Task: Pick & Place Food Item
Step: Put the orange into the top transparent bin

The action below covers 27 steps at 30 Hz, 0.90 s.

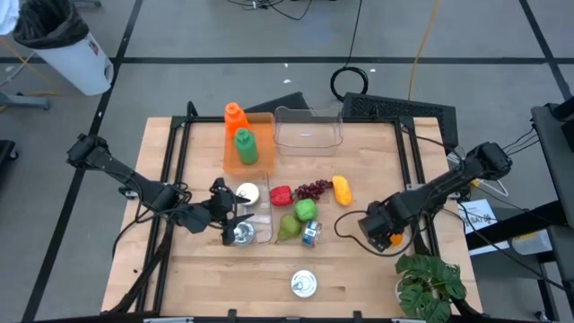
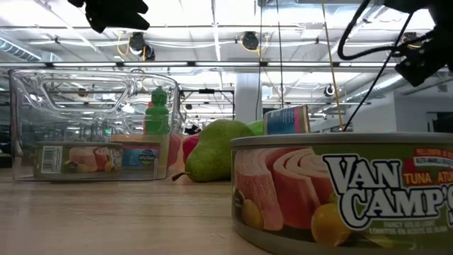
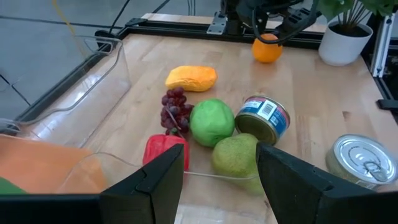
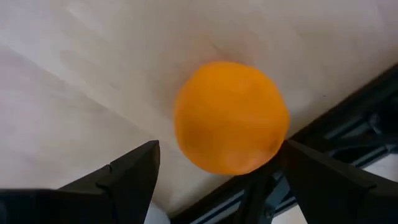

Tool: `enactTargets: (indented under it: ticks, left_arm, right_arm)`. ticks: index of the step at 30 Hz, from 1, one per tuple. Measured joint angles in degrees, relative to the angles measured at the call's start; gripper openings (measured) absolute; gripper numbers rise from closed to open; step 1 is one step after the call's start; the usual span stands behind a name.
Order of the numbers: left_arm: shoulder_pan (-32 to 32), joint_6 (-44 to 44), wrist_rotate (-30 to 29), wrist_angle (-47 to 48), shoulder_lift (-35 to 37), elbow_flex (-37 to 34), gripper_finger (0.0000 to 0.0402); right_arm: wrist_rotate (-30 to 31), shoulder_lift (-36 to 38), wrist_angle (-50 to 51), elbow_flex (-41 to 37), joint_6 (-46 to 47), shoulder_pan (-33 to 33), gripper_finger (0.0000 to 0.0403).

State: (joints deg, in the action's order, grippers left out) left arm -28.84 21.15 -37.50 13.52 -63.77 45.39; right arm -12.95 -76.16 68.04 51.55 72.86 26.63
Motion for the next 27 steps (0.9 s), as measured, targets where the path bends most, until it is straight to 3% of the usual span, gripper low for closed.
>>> enactTargets:
  ticks: [13, 18, 27]
  left_arm:
    - [-0.02, -0.95, 0.07, -0.04, 0.02, 0.00, 0.0214]
    - [0.00, -1.45, 0.09, -0.14, 0.01, 0.00, 0.0214]
    - [0.00, -4.99, 0.02, -0.46, 0.02, 0.00, 0.0214]
  right_arm:
    - [4.03, 0.25, -9.91, -7.17, 5.21, 2.36, 0.0315]
    - [5.93, 0.60, -10.79, -6.80, 3.69, 2.31, 0.0291]
    - [20.52, 7.45, -26.03, -3.62, -0.78, 1.79, 0.0278]
